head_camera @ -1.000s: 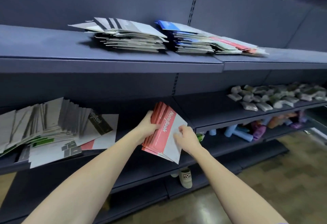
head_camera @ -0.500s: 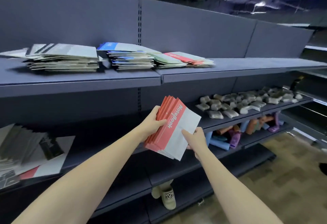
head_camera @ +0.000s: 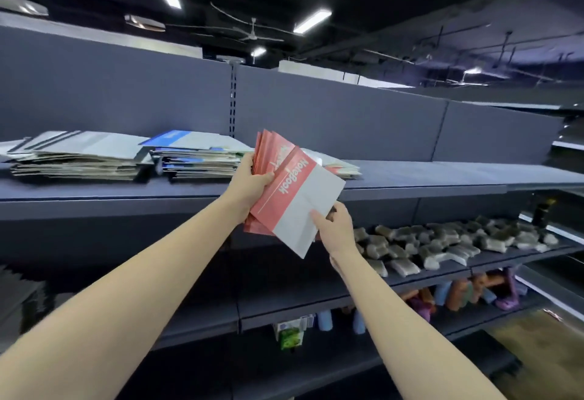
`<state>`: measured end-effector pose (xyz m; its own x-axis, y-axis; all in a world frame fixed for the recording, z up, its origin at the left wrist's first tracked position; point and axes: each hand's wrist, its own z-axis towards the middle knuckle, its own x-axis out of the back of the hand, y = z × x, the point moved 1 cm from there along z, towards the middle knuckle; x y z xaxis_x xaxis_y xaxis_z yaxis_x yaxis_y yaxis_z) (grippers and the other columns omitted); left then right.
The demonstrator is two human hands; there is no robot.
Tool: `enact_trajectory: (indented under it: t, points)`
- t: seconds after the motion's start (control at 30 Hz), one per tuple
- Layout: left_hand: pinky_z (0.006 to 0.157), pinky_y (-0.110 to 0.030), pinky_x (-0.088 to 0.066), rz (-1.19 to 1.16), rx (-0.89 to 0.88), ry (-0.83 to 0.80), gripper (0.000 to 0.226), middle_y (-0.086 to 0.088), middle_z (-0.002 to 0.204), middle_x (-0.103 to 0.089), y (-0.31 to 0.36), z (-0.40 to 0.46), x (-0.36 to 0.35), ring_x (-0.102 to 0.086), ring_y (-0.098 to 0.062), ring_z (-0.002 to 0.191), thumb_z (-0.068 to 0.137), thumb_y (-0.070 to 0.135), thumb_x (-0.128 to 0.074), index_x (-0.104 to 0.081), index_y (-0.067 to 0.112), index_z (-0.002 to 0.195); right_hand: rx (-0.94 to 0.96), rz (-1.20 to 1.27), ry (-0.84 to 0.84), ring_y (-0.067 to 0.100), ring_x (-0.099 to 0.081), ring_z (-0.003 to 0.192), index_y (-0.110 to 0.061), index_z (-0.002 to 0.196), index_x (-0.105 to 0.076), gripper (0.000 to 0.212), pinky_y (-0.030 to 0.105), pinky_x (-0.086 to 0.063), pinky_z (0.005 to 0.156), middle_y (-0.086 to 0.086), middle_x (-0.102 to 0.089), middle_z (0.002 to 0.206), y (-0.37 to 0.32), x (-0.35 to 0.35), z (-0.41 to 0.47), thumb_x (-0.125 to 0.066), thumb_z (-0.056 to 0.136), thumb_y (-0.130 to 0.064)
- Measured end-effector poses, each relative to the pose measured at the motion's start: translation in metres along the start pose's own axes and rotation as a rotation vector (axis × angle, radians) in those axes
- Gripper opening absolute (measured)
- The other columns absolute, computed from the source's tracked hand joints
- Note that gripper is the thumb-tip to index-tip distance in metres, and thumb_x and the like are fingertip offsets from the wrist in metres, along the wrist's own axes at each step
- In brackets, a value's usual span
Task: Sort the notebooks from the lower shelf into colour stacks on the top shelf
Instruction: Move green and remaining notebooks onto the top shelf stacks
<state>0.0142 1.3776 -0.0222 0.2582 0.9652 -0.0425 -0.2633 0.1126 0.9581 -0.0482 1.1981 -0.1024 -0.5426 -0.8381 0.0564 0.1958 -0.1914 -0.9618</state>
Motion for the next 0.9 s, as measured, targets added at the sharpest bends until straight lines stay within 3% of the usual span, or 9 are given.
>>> enact_trajectory:
  t: [0.13, 0.23, 0.37, 0.4, 0.5, 0.67, 0.73, 0.8, 0.9]
  points:
    - [0.076, -0.045, -0.060, -0.030, 0.032, 0.069, 0.023, -0.008, 0.112, -0.066, 0.018, 0.029, 0.010, -0.069, -0.027, 0.095, 0.096, 0.010, -0.061, -0.049, 0.027, 0.106, -0.016, 0.042, 0.072, 0.016, -0.069, 0.093, -0.010, 0.109, -0.067, 0.026, 0.026, -0.050, 0.069, 0.000, -0.073, 0.098, -0.020, -0.019, 0.039, -0.075, 0.086, -0.019]
    - [0.064, -0.036, -0.057, -0.023, 0.007, 0.088, 0.030, -0.005, 0.109, -0.064, 0.030, 0.052, 0.018, -0.068, -0.022, 0.090, 0.094, 0.012, -0.065, -0.046, 0.021, 0.115, 0.004, 0.051, 0.092, 0.014, -0.070, 0.092, -0.016, 0.106, -0.068, 0.026, 0.030, -0.055, 0.076, -0.003, -0.074, 0.095, -0.034, -0.032, 0.065, -0.077, 0.083, -0.020]
    - [0.080, -0.050, -0.060, 0.060, -0.041, 0.071, 0.030, -0.014, 0.112, -0.066, 0.039, 0.088, 0.023, -0.069, -0.031, 0.096, 0.087, 0.011, -0.071, -0.050, 0.021, 0.106, 0.094, -0.043, 0.103, 0.018, -0.068, 0.092, -0.025, 0.098, -0.059, 0.023, 0.040, -0.057, 0.082, -0.001, -0.072, 0.095, -0.048, -0.041, 0.099, -0.074, 0.080, -0.024]
    - [0.077, -0.048, -0.061, 0.082, -0.058, 0.076, 0.029, -0.014, 0.110, -0.066, 0.040, 0.097, 0.022, -0.070, -0.029, 0.092, 0.086, 0.011, -0.071, -0.051, 0.020, 0.104, 0.105, -0.066, 0.106, 0.018, -0.068, 0.092, -0.026, 0.097, -0.058, 0.022, 0.040, -0.056, 0.081, -0.001, -0.071, 0.096, -0.051, -0.042, 0.107, -0.072, 0.080, -0.024]
    - [0.056, -0.025, -0.053, 0.160, -0.111, 0.063, 0.029, -0.003, 0.100, -0.063, 0.045, 0.115, 0.015, -0.066, -0.015, 0.081, 0.090, 0.010, -0.066, -0.049, 0.016, 0.113, 0.110, -0.162, 0.099, 0.019, -0.063, 0.092, -0.019, 0.102, -0.056, 0.022, 0.034, -0.050, 0.074, -0.004, -0.066, 0.094, -0.060, -0.046, 0.126, -0.068, 0.084, -0.021]
    - [0.068, -0.034, -0.056, 0.264, -0.083, 0.058, 0.030, -0.004, 0.105, -0.063, 0.053, 0.144, 0.004, -0.067, -0.021, 0.091, 0.092, 0.009, -0.059, -0.048, 0.014, 0.119, 0.099, -0.335, 0.067, 0.018, -0.058, 0.084, -0.011, 0.104, -0.058, 0.023, 0.031, -0.042, 0.062, -0.004, -0.062, 0.091, -0.067, -0.049, 0.164, -0.064, 0.086, -0.024]
    - [0.066, -0.034, -0.057, 0.296, -0.075, 0.056, 0.029, -0.008, 0.106, -0.067, 0.050, 0.161, 0.000, -0.070, -0.023, 0.090, 0.090, 0.010, -0.056, -0.053, 0.011, 0.118, 0.112, -0.389, 0.027, 0.017, -0.053, 0.073, -0.010, 0.089, -0.056, 0.014, 0.030, -0.037, 0.056, -0.002, -0.059, 0.081, -0.069, -0.048, 0.181, -0.063, 0.086, -0.022]
    - [0.063, -0.033, -0.058, 0.297, -0.063, 0.056, 0.027, -0.010, 0.105, -0.070, 0.046, 0.174, -0.006, -0.072, -0.026, 0.088, 0.089, 0.011, -0.056, -0.059, 0.009, 0.116, 0.119, -0.451, -0.012, 0.020, -0.042, 0.064, -0.013, 0.071, -0.043, 0.024, 0.030, -0.029, 0.051, -0.001, -0.046, 0.067, -0.068, -0.047, 0.193, -0.061, 0.086, -0.018]
    - [0.064, -0.033, -0.058, 0.284, 0.001, 0.067, 0.022, -0.014, 0.102, -0.072, 0.041, 0.190, -0.018, -0.072, -0.030, 0.087, 0.093, 0.009, -0.051, -0.062, 0.005, 0.111, 0.101, -0.535, -0.044, 0.020, -0.037, 0.062, -0.017, 0.065, -0.033, 0.033, 0.030, -0.025, 0.048, -0.002, -0.038, 0.063, -0.070, -0.041, 0.218, -0.059, 0.085, -0.017]
